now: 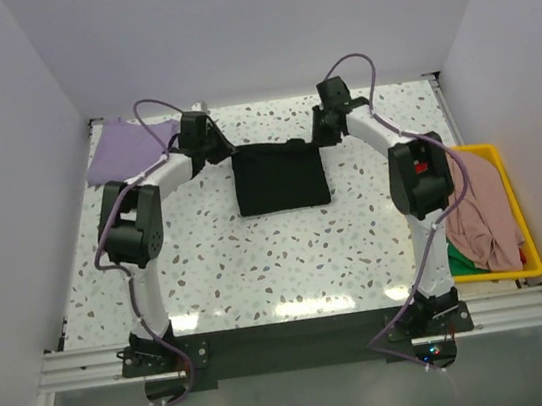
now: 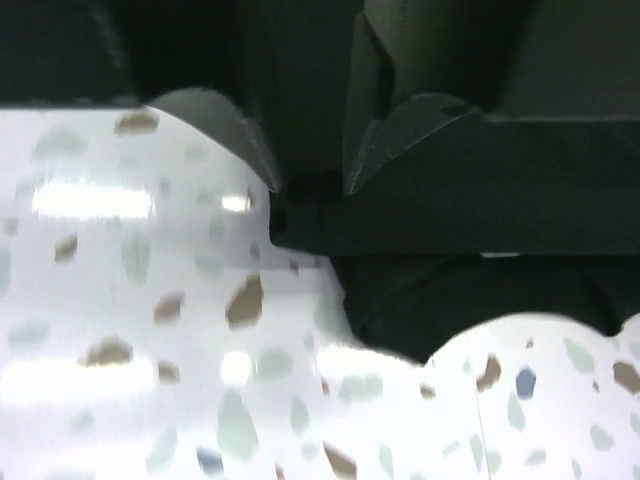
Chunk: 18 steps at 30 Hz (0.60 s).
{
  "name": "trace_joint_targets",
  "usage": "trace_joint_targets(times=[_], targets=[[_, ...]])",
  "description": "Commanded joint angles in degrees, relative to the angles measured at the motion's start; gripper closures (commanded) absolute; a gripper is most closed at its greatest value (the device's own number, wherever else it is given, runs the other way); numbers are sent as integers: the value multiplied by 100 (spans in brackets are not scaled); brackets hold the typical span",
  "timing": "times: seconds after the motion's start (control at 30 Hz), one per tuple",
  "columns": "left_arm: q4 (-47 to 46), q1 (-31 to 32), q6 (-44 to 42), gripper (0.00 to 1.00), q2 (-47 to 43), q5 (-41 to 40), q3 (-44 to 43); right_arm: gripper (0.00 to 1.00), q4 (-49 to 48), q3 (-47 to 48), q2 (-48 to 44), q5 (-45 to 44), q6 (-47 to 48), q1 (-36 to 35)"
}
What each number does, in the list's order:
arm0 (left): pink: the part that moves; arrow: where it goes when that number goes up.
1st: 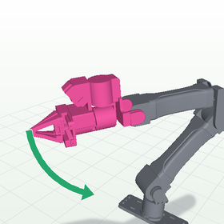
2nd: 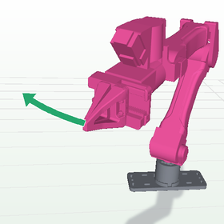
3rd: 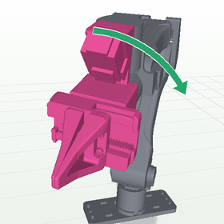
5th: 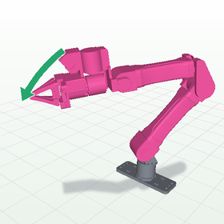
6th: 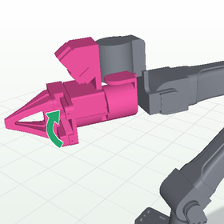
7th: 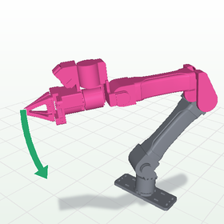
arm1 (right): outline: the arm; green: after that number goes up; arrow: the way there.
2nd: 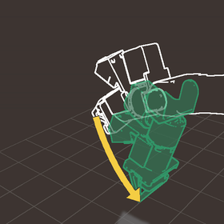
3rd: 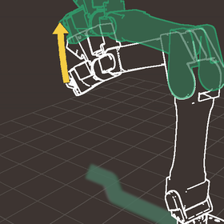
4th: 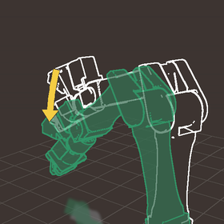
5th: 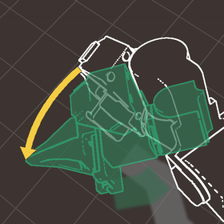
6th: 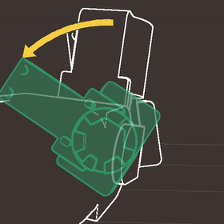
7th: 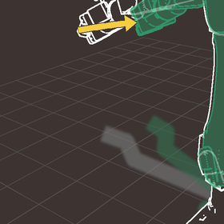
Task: Fold and stack the t-shirts
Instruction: Fold the tshirt
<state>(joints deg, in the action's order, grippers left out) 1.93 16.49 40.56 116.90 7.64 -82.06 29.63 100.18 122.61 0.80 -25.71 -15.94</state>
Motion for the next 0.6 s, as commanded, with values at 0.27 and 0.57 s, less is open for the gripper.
trace_joint_targets(times=[0.27,0.57], targets=[[-668,-313,-707,41,-176,106,-399,5,-528,301,-386,35,260,48],[-537,-217,-663,39,-1063,45,568,1,-564,-543,-1203,-9,225,-102]])
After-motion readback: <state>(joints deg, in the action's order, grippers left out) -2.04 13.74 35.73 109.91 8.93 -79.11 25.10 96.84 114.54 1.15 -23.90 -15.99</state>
